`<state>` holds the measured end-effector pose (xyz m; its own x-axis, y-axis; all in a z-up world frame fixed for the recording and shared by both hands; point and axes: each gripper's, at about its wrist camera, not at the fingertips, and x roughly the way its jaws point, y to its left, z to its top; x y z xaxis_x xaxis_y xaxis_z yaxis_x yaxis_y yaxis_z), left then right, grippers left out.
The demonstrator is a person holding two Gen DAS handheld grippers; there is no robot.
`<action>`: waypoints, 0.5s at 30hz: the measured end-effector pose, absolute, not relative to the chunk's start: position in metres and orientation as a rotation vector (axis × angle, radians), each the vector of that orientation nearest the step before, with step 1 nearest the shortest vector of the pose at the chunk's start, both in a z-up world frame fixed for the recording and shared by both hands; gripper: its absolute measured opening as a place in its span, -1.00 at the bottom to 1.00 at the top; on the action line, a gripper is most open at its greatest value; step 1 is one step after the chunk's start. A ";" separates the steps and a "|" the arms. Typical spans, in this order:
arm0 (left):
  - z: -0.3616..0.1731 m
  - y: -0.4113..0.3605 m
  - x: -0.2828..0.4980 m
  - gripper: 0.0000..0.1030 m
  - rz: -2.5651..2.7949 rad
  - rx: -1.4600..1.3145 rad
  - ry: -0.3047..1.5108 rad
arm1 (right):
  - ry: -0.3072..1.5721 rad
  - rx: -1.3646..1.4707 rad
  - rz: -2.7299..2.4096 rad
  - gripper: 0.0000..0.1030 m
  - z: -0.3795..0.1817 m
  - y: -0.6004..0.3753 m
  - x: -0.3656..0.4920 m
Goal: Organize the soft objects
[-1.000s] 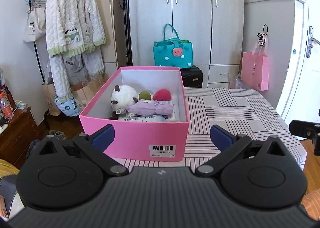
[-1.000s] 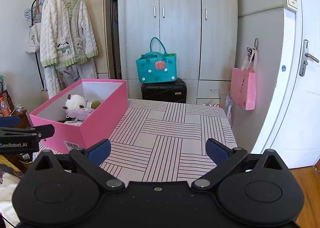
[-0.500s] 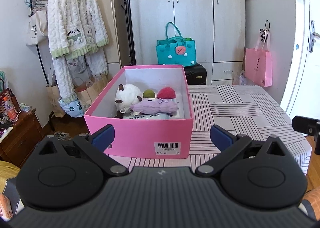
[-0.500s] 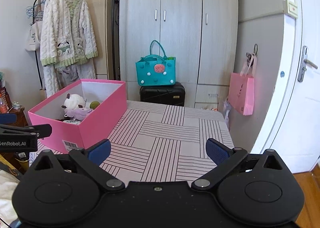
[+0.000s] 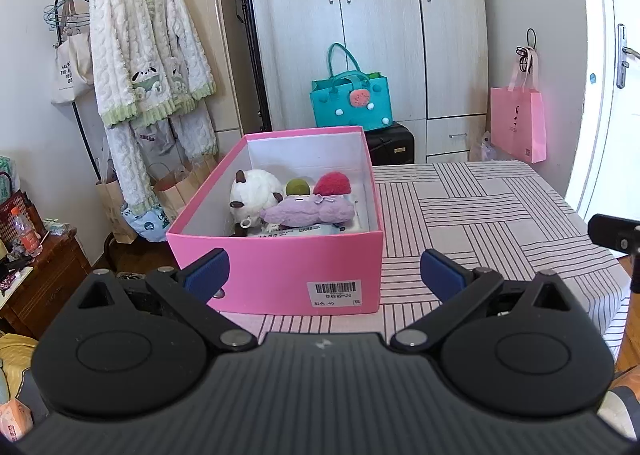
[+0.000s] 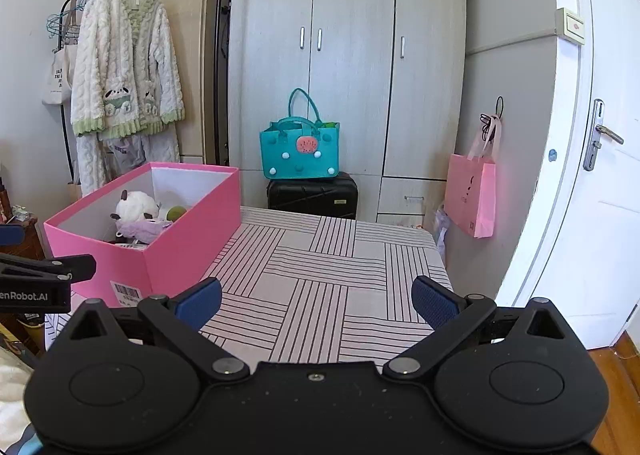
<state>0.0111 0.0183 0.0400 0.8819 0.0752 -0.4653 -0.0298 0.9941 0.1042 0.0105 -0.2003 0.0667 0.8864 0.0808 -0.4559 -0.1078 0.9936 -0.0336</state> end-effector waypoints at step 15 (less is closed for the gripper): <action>0.039 0.019 0.010 1.00 0.060 0.079 0.506 | 0.478 -0.059 0.094 0.99 0.063 -0.201 0.012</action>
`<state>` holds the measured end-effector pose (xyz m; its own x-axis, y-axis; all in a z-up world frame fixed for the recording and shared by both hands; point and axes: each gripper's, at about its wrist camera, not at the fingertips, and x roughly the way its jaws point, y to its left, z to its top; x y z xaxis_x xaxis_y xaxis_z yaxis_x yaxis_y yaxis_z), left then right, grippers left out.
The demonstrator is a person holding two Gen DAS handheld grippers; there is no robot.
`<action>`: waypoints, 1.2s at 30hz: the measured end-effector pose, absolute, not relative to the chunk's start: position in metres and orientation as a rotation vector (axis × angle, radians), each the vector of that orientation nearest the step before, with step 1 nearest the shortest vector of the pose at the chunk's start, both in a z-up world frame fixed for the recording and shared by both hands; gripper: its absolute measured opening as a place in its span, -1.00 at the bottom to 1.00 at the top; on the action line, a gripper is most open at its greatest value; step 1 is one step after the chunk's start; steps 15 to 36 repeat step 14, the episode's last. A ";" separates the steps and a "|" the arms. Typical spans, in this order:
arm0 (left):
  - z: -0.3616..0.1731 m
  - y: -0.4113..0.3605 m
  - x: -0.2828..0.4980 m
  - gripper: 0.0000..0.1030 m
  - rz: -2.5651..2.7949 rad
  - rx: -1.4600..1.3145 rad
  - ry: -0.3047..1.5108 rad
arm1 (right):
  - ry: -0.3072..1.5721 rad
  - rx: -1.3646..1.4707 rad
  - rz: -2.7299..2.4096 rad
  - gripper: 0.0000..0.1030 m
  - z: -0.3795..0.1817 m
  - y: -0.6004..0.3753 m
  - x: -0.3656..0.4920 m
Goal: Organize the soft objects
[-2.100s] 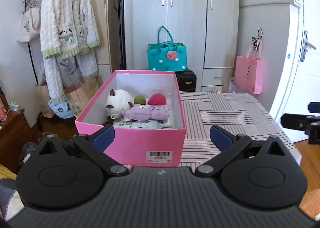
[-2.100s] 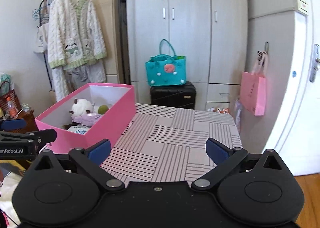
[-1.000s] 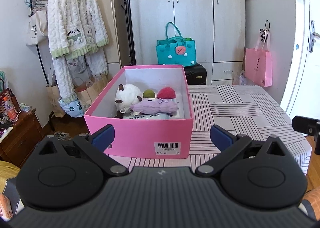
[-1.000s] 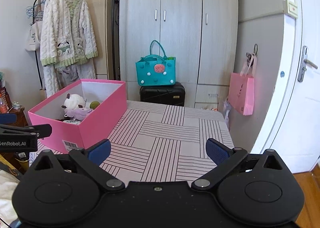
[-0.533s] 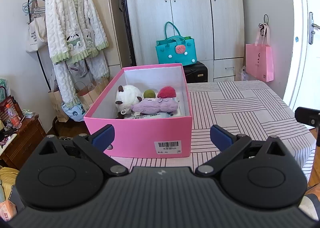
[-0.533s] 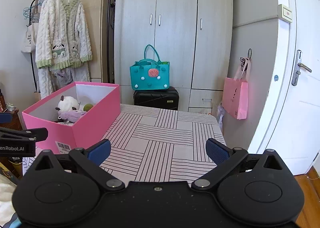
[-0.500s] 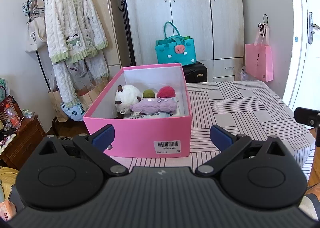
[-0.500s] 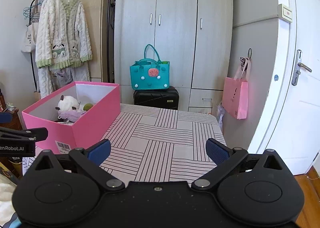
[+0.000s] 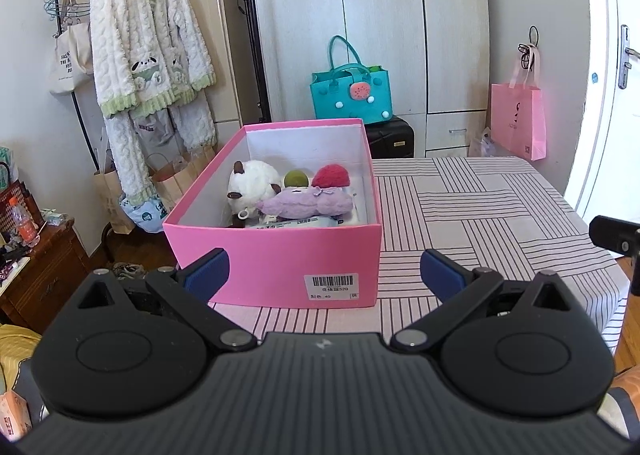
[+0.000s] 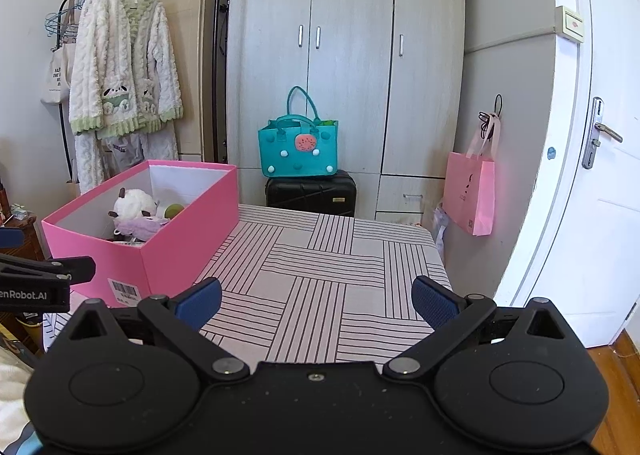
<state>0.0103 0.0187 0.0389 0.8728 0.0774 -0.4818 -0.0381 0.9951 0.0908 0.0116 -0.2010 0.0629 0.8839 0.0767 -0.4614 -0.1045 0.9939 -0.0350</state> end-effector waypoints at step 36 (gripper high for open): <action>0.040 0.021 0.010 1.00 0.070 0.071 0.492 | 0.484 -0.067 0.094 0.99 0.061 -0.200 0.014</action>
